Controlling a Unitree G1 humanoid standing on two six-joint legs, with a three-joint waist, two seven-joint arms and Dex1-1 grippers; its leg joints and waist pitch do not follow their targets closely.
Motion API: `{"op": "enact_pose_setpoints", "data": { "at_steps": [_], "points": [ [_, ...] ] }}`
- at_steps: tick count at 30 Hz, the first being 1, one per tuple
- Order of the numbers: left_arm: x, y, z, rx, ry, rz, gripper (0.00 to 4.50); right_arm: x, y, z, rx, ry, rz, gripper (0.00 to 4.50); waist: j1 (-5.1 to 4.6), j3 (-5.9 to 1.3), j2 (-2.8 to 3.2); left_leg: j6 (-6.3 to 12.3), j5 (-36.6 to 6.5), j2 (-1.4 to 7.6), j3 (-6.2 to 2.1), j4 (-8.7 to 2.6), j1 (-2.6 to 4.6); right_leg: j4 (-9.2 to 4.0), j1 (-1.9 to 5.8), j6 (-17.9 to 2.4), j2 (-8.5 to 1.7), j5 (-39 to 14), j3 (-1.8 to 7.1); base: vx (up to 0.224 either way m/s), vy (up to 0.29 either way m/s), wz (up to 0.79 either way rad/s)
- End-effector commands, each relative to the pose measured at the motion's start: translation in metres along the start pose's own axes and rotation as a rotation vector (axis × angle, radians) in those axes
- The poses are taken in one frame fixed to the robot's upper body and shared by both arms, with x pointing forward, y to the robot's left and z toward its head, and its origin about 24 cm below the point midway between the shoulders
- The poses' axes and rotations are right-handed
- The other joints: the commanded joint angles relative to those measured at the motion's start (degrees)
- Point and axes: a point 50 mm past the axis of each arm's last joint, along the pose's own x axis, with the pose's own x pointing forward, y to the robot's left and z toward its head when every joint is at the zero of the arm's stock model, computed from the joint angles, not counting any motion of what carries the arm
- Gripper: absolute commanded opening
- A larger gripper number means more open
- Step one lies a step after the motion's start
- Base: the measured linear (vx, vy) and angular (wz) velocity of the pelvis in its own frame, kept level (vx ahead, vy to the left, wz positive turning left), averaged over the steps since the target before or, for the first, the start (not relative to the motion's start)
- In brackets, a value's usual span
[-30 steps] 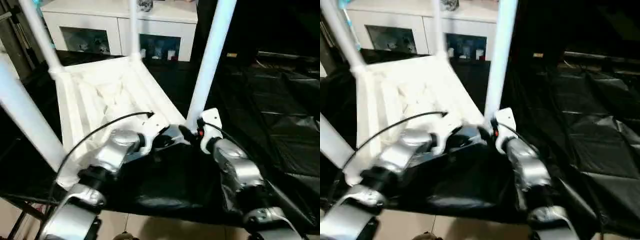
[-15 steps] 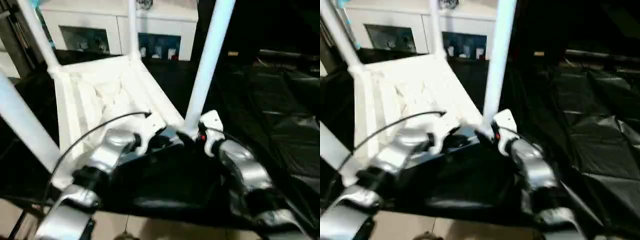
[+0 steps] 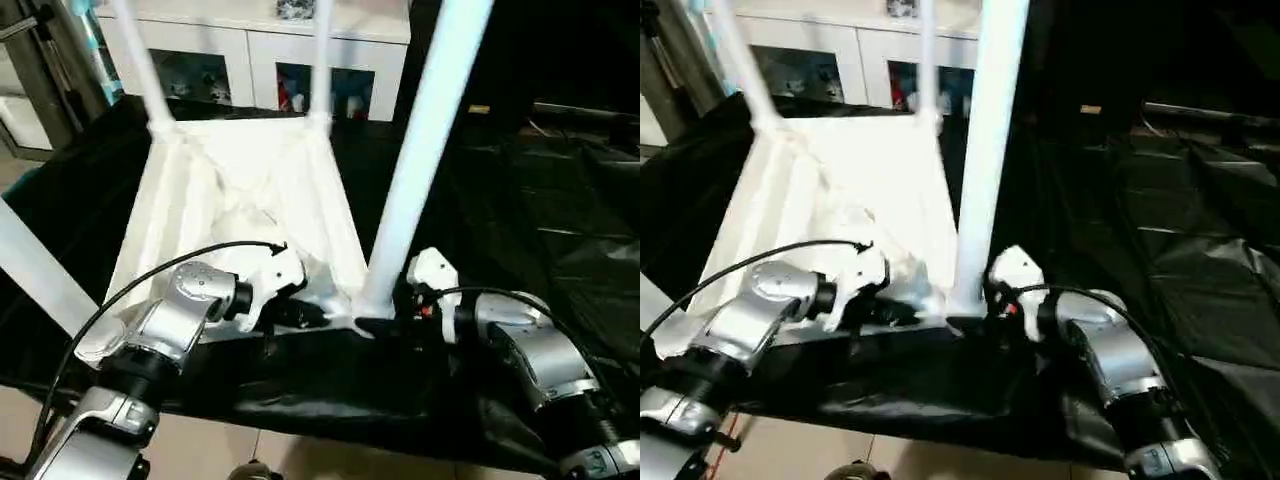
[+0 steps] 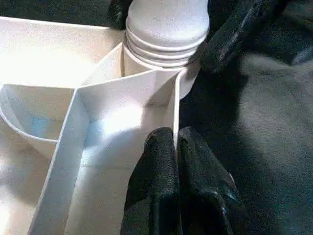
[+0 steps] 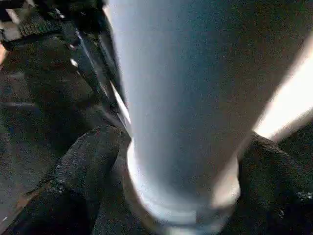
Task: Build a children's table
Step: Rotate leg to tighten
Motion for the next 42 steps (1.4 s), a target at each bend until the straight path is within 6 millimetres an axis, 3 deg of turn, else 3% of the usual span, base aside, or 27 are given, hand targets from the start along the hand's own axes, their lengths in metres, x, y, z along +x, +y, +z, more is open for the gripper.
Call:
{"op": "enact_pose_setpoints", "data": {
  "at_steps": [1,5,7,12,16,17,18,19,21,22,24,26,27,29,30,32,36,37,39,41,42],
  "points": [
    [0.01,-0.005,0.017,0.038,-0.081,-0.056,0.0,0.021,0.019,0.004,0.004,-0.021,0.144,3.41,-0.13,-3.0,-0.42,1.81,-12.4,6.01,-2.78,-4.47,1.03,-4.54,1.71,-11.5,-7.04,-14.2,3.83,0.0,0.0,0.0],
    [0.01,-0.004,0.017,0.035,-0.08,-0.057,0.0,0.022,0.02,0.004,0.022,-0.023,0.145,3.3,-0.08,-3.06,-0.44,1.53,-12.0,5.99,-2.82,-4.45,0.99,-4.5,1.84,-11.2,-7.15,-13.8,3.87,0.0,0.0,0.0],
    [0.01,-0.004,0.017,0.034,-0.079,-0.057,0.0,0.022,0.021,0.004,0.023,-0.022,0.146,2.99,-0.11,-3.09,-0.43,1.6,-11.8,5.96,-2.8,-4.4,0.97,-4.45,1.84,-11.3,-7.13,-13.3,3.84,0.0,0.0,0.0],
    [0.012,-0.002,0.016,0.031,-0.064,-0.011,0.0,0.023,0.022,0.0,0.05,-0.033,0.117,2.74,0.0,-3.12,-0.36,1.61,-11.6,5.96,-2.77,-4.35,1.02,-4.42,1.8,-11.4,-7.04,-12.7,3.83,0.0,0.0,0.0],
    [0.017,0.007,0.015,0.0,-0.054,0.106,0.0,0.03,0.015,-0.003,0.092,-0.053,-0.026,2.7,-0.22,-2.87,-0.36,0.47,-14.2,5.93,-2.98,-4.62,1.2,-4.91,1.67,-11.0,-7.26,-16.6,3.88,0.0,0.0,0.0],
    [0.022,0.011,0.019,-0.02,-0.072,0.161,0.0,0.036,0.006,-0.007,0.123,-0.043,-0.173,2.7,-0.4,-2.68,-0.42,-0.08,-15.4,5.86,-3.05,-4.71,1.27,-5.25,1.53,-10.3,-7.32,-19.3,3.92,0.0,0.0,0.0],
    [0.023,0.012,0.02,-0.024,-0.075,0.176,0.0,0.037,0.004,-0.008,0.131,-0.042,-0.203,2.69,-0.62,-2.47,-0.3,-0.55,-16.4,5.8,-3.05,-4.79,1.37,-5.54,1.21,-10.1,-7.31,-21.4,3.95,0.0,0.0,0.0],
    [0.029,0.016,0.025,-0.04,-0.087,0.225,0.0,0.043,-0.003,-0.011,0.173,-0.038,-0.332,2.69,-1.16,-2.55,-0.51,-2.19,-19.0,5.75,-3.52,-4.98,1.62,-5.85,1.3,-8.8,-7.62,-26.4,3.82,0.0,0.0,0.0],
    [0.036,0.02,0.03,-0.058,-0.095,0.282,0.0,0.048,-0.008,-0.013,0.223,-0.039,-0.441,2.69,-1.87,-2.55,-0.42,-2.92,-19.3,5.82,-3.79,-5.23,1.31,-5.84,1.35,-8.2,-7.6,-26.6,3.82,0.0,0.0,0.0],
    [0.039,0.022,0.033,-0.068,-0.098,0.307,0.0,0.05,-0.011,-0.013,0.237,-0.038,-0.49,2.69,-1.93,-2.6,-0.31,-3.15,-19.9,5.76,-3.79,-5.18,1.52,-5.94,1.21,-7.8,-7.59,-26.6,3.83,0.0,0.0,0.0],
    [0.043,0.024,0.035,-0.078,-0.099,0.331,0.0,0.052,-0.014,-0.014,0.251,-0.032,-0.549,2.69,-1.93,-2.63,-0.4,-2.97,-19.5,5.64,-3.52,-5.08,1.78,-6.05,0.98,-8.0,-7.51,-24.9,4.05,0.0,0.0,0.0],
    [0.052,0.026,0.042,-0.099,-0.115,0.375,0.0,0.06,-0.017,-0.011,0.278,-0.025,-0.63,2.69,-1.96,-2.85,-0.45,-2.22,-17.0,5.56,-3.31,-4.97,1.47,-5.67,1.33,-8.5,-7.39,-20.8,4.15,0.0,0.0,0.0],
    [0.057,0.025,0.045,-0.095,-0.123,0.379,0.0,0.064,-0.017,-0.008,0.254,-0.028,-0.631,2.69,-1.92,-2.86,-0.06,-2.2,-16.5,5.54,-3.3,-4.92,1.48,-5.54,1.24,-8.9,-7.35,-19.7,4.16,0.0,0.0,0.0],
    [0.064,0.022,0.05,-0.09,-0.142,0.353,0.0,0.072,-0.012,0.0,0.257,-0.072,-0.544,2.69,-1.88,-3.1,-0.34,-1.22,-14.6,5.48,-3.09,-4.7,1.28,-5.14,1.7,-9.5,-7.26,-15.5,4.15,0.0,0.0,0.0],
    [0.065,0.021,0.05,-0.083,-0.145,0.342,0.0,0.074,-0.01,0.003,0.266,-0.097,-0.501,3.39,-1.79,-3.22,-0.43,-0.07,-12.4,5.4,-2.89,-4.49,1.12,-4.85,1.9,-10.1,-7.27,-12.1,4.17,0.06,-0.014,0.03],
    [0.065,0.02,0.05,-0.078,-0.146,0.322,0.0,0.073,-0.008,0.006,0.253,-0.11,-0.469,3.39,-1.53,-3.33,-0.39,1.93,-9.2,5.26,-2.73,-4.24,0.86,-4.46,2.17,-10.8,-7.07,-8.1,3.99,0.0,0.0,0.0],
    [0.061,0.018,0.046,-0.059,-0.139,0.283,0.0,0.068,-0.007,0.007,0.17,-0.104,-0.418,3.83,-1.35,-3.17,-0.54,2.13,-10.2,5.37,-2.72,-4.36,1.01,-4.78,2.19,-10.7,-7.05,-11.2,3.87,0.0,0.0,0.0],
    [0.059,0.017,0.045,-0.048,-0.135,0.264,0.0,0.066,-0.006,0.007,0.135,-0.102,-0.397,3.83,-1.27,-3.16,-0.38,1.84,-10.8,5.56,-2.87,-4.44,1.04,-4.84,2.14,-10.3,-7.15,-12.5,3.88,0.0,0.0,0.0],
    [0.054,0.015,0.041,-0.034,-0.13,0.221,0.0,0.06,-0.005,0.007,0.105,-0.11,-0.326,3.83,-1.35,-3.12,-0.77,1.93,-11.1,5.56,-2.82,-4.52,1.04,-4.83,2.14,-10.4,-7.06,-12.8,3.84,0.0,0.0,0.0],
    [0.05,0.013,0.039,-0.02,-0.124,0.188,0.0,0.056,-0.003,0.008,0.083,-0.114,-0.268,3.83,-1.2,-3.05,-0.61,2.17,-11.4,5.62,-2.82,-4.49,1.05,-4.91,2.12,-10.3,-7.23,-13.3,3.94,0.0,0.0,0.0],
    [0.048,0.011,0.037,-0.016,-0.118,0.16,0.0,0.053,-0.001,0.008,0.062,-0.113,-0.225,3.83,-1.29,-3.02,-0.98,2.35,-11.3,5.57,-2.78,-4.5,0.93,-4.89,2.17,-10.2,-7.16,-13.4,3.9,0.0,0.0,0.0]
  ]
}}
